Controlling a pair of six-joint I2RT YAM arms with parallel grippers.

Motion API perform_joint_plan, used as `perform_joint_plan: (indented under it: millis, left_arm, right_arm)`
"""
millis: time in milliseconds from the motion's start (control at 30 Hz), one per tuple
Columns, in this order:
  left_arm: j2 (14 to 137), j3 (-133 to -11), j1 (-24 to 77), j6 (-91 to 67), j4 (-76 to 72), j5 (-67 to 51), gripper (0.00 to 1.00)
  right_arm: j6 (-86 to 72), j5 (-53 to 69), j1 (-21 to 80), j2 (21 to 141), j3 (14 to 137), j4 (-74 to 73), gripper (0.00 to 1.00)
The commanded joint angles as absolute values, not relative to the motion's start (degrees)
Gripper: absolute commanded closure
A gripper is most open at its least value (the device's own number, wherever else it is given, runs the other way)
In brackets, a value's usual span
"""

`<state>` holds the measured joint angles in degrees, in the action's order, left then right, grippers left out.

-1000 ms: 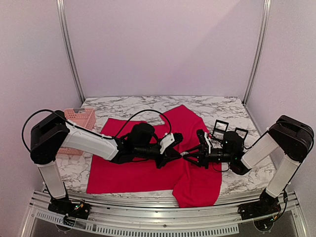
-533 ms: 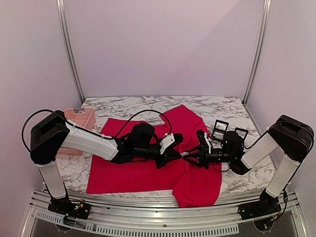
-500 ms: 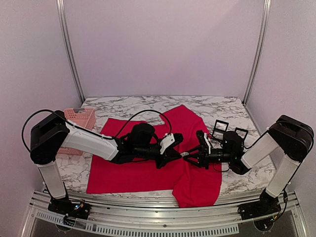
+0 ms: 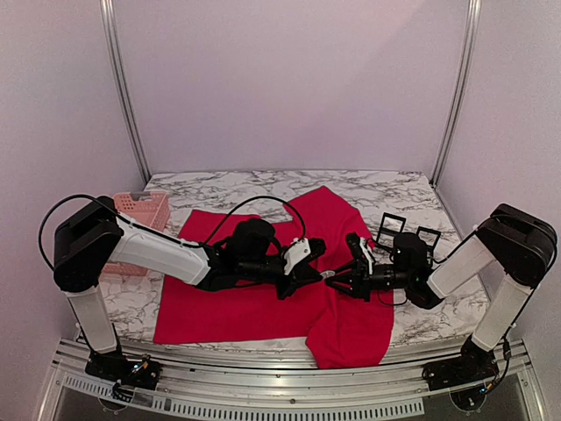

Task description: Pin the brooch onto the clothing

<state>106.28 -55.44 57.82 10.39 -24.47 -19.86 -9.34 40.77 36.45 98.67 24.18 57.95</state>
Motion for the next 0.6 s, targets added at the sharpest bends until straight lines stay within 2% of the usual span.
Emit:
perform_joint_plan:
  millis: [0,200,567]
  left_arm:
    - [104.7,-54.8,60.8,12.2,-23.7,-23.2,1.0]
    - [104.6,-54.3,60.8,12.5,-23.8,-23.1,1.0]
    - [104.1,-53.5,61.9,15.8,-23.5,-23.0,1.0]
  right_arm:
    - [-11.7,39.3,35.4,99.6,26.7,58.5,0.75]
    - [-12.3,40.8,35.3,99.7,26.7,60.2,0.72]
    - [-16.2,40.9,34.0,100.7,26.6,62.2,0.77]
